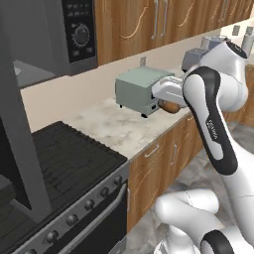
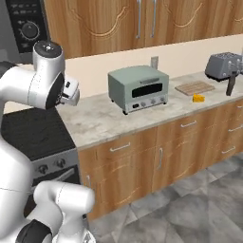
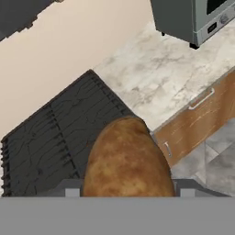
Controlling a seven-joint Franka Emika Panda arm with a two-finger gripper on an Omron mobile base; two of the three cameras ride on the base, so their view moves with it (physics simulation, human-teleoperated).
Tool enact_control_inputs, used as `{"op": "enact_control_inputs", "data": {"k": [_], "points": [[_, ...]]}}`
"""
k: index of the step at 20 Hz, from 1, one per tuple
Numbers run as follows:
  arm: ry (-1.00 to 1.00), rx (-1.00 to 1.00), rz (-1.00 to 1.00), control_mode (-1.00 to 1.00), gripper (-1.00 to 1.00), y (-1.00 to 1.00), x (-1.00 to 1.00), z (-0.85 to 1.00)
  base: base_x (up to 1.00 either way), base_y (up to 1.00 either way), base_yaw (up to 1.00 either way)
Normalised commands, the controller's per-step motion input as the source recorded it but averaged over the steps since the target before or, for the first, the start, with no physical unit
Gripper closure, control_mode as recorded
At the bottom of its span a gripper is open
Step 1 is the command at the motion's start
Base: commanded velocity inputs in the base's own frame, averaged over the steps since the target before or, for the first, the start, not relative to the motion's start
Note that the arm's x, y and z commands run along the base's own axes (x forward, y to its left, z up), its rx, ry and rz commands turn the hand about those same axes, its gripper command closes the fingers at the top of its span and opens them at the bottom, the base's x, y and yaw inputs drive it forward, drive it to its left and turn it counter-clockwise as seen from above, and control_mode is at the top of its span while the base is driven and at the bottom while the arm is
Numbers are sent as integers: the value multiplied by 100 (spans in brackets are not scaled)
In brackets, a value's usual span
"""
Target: Retrieve the reheated potato from the microwave, then place the potato, cheese, and condiment on the cutting board.
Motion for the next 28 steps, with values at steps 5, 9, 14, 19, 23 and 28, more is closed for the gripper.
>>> {"op": "enact_control_inputs", "data": {"k": [5,9,14,19,23,28], "points": [[0,0,0,100,100,0,0,0,60,-41,-8],[0,0,0,100,100,0,0,0,68,-45,0],[0,0,0,100,100,0,0,0,69,-46,0],[0,0,0,100,100,0,0,0,70,-49,0],[0,0,0,100,100,0,0,0,70,-49,0],[0,0,0,100,100,0,0,0,70,-50,0]]}}
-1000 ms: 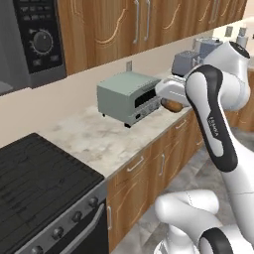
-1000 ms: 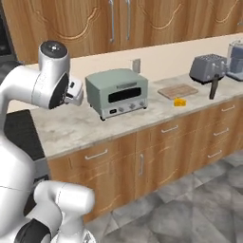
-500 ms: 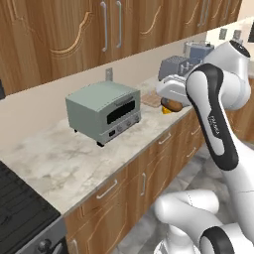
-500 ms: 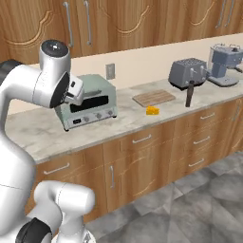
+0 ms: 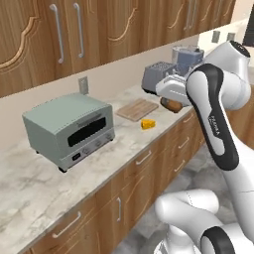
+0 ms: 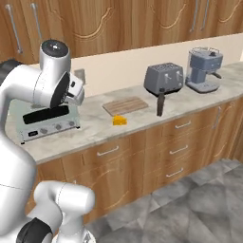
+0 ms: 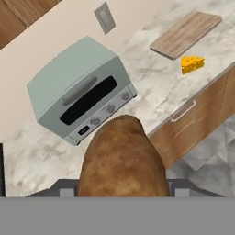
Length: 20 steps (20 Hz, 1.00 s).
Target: Retrieve the reheated potato from the microwave, then place the potato, cheese, and condiment on the cutting board.
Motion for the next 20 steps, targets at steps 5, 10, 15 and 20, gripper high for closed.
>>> {"op": "enact_control_inputs", "data": {"k": [5,10,15,20], "points": [[0,0,0,100,100,0,0,0,69,-49,0],[0,0,0,100,100,0,0,0,64,-44,8],[0,0,0,100,100,0,0,0,57,-36,21],[0,0,0,100,100,0,0,0,52,-31,29]]}}
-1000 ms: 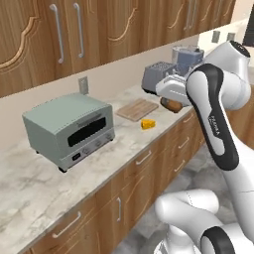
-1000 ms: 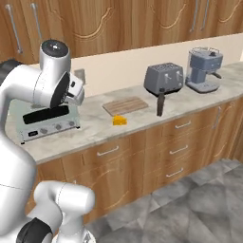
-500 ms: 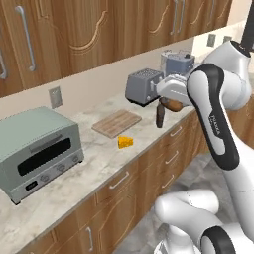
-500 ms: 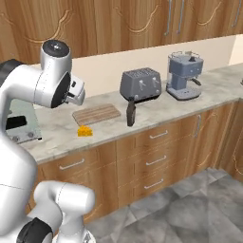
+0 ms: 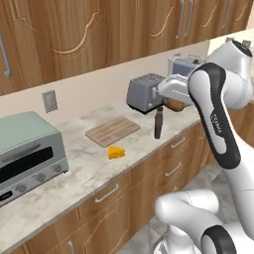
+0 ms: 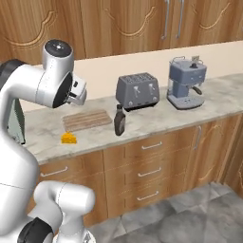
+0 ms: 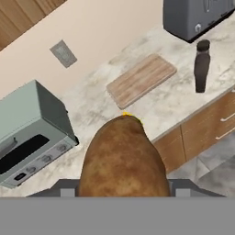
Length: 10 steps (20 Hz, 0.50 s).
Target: Retrieve the reheated potato from the microwave, then place the potato, cheese, and condiment on the cutting board.
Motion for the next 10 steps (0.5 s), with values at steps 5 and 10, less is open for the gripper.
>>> {"op": "enact_control_inputs", "data": {"k": [5,10], "points": [[0,0,0,100,100,0,0,0,45,-26,38],[0,0,0,100,100,0,0,0,39,-27,42]]}}
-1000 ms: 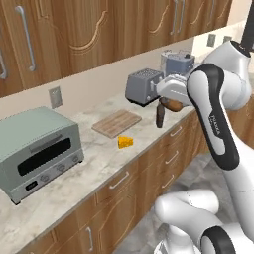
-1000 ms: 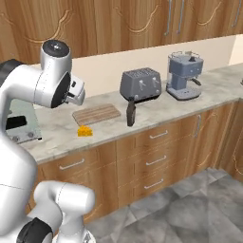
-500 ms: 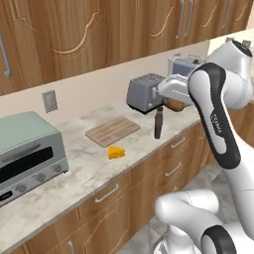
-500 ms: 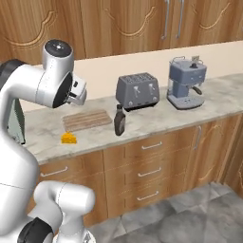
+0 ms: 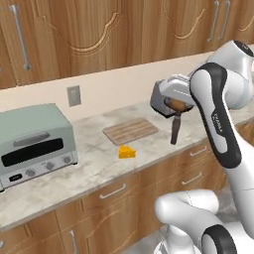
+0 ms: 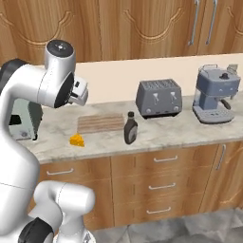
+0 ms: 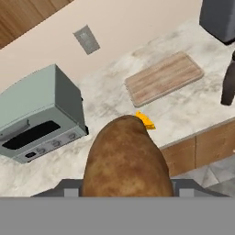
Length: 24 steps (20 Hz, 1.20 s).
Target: Retrieve the reheated potato from the microwave, then place the potato, cheese, and condiment on the cutting board.
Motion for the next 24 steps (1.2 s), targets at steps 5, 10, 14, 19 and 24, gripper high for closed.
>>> {"op": "enact_control_inputs", "data": {"k": [5,10,14,19,24], "points": [[0,0,0,100,100,0,0,0,34,-34,38],[0,0,0,100,100,0,0,0,33,-43,29],[0,0,0,100,100,0,0,0,33,-43,29],[0,0,0,100,100,0,0,0,34,-41,29],[0,0,0,100,100,0,0,0,38,-40,26]]}}
